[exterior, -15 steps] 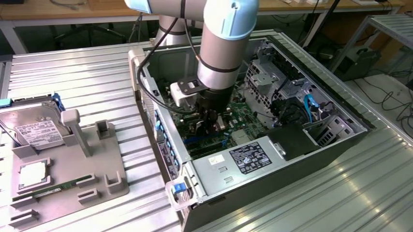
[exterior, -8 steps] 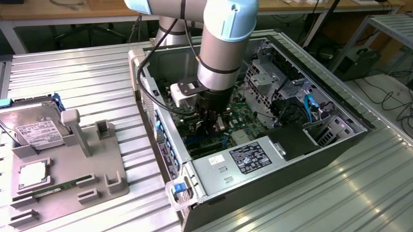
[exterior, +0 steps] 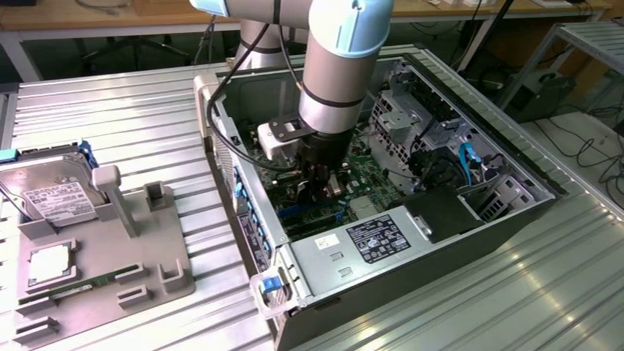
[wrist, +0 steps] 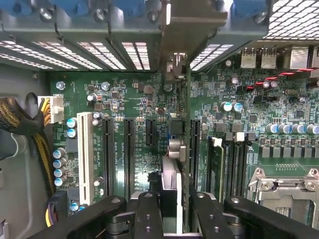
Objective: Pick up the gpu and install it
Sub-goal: 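Insert the gpu into the slot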
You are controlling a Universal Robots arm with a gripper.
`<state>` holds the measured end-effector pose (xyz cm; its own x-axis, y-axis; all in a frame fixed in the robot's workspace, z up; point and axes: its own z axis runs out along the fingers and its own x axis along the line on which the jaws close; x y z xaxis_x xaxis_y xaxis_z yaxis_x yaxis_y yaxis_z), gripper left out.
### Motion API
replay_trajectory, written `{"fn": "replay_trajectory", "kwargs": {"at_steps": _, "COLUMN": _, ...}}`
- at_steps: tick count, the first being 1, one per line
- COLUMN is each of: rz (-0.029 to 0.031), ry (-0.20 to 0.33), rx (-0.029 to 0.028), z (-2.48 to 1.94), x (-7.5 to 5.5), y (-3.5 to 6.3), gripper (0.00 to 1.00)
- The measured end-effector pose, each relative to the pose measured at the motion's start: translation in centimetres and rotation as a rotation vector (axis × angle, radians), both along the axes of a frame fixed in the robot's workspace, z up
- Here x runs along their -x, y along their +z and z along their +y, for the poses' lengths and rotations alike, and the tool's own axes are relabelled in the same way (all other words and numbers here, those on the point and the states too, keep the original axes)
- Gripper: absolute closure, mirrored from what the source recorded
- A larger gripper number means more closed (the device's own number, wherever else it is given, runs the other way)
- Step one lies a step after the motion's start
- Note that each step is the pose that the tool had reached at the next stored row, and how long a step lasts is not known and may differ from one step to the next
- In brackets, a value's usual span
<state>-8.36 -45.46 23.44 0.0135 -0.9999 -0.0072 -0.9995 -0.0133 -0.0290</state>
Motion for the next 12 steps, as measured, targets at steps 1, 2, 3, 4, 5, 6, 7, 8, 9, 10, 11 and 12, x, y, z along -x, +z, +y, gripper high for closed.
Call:
{"fn": "replay_trajectory", "kwargs": {"at_steps": 1, "rz": 0.0000, "ry": 0.000, "rx": 0.0000, "z": 0.00, "x": 0.00, "y": 0.00, "gripper": 0.72}}
{"fn": "replay_trajectory", "kwargs": {"at_steps": 2, "rz": 0.0000, "ry": 0.000, "rx": 0.0000, "z": 0.00, "x": 0.00, "y": 0.00, "gripper": 0.72}}
{"fn": "replay_trajectory", "kwargs": {"at_steps": 3, "rz": 0.0001, "ry": 0.000, "rx": 0.0001, "z": 0.00, "x": 0.00, "y": 0.01, "gripper": 0.72}}
{"fn": "replay_trajectory", "kwargs": {"at_steps": 4, "rz": 0.0000, "ry": 0.000, "rx": 0.0000, "z": 0.00, "x": 0.00, "y": 0.00, "gripper": 0.72}}
{"fn": "replay_trajectory", "kwargs": {"at_steps": 5, "rz": 0.0000, "ry": 0.000, "rx": 0.0001, "z": 0.00, "x": 0.00, "y": 0.00, "gripper": 0.72}}
{"fn": "replay_trajectory", "kwargs": {"at_steps": 6, "rz": 0.0000, "ry": 0.000, "rx": 0.0001, "z": 0.00, "x": 0.00, "y": 0.00, "gripper": 0.72}}
{"fn": "replay_trajectory", "kwargs": {"at_steps": 7, "rz": 0.0000, "ry": 0.000, "rx": 0.0001, "z": 0.00, "x": 0.00, "y": 0.01, "gripper": 0.72}}
{"fn": "replay_trajectory", "kwargs": {"at_steps": 8, "rz": 0.0001, "ry": 0.000, "rx": 0.0001, "z": 0.00, "x": 0.00, "y": 0.01, "gripper": 0.72}}
{"fn": "replay_trajectory", "kwargs": {"at_steps": 9, "rz": 0.0001, "ry": 0.000, "rx": 0.0001, "z": 0.00, "x": 0.00, "y": 0.01, "gripper": 0.72}}
{"fn": "replay_trajectory", "kwargs": {"at_steps": 10, "rz": 0.0000, "ry": 0.000, "rx": 0.0001, "z": 0.00, "x": 0.00, "y": 0.00, "gripper": 0.72}}
{"fn": "replay_trajectory", "kwargs": {"at_steps": 11, "rz": 0.0000, "ry": 0.000, "rx": 0.0001, "z": 0.00, "x": 0.00, "y": 0.00, "gripper": 0.72}}
{"fn": "replay_trajectory", "kwargs": {"at_steps": 12, "rz": 0.0001, "ry": 0.000, "rx": 0.0002, "z": 0.00, "x": 0.00, "y": 0.00, "gripper": 0.72}}
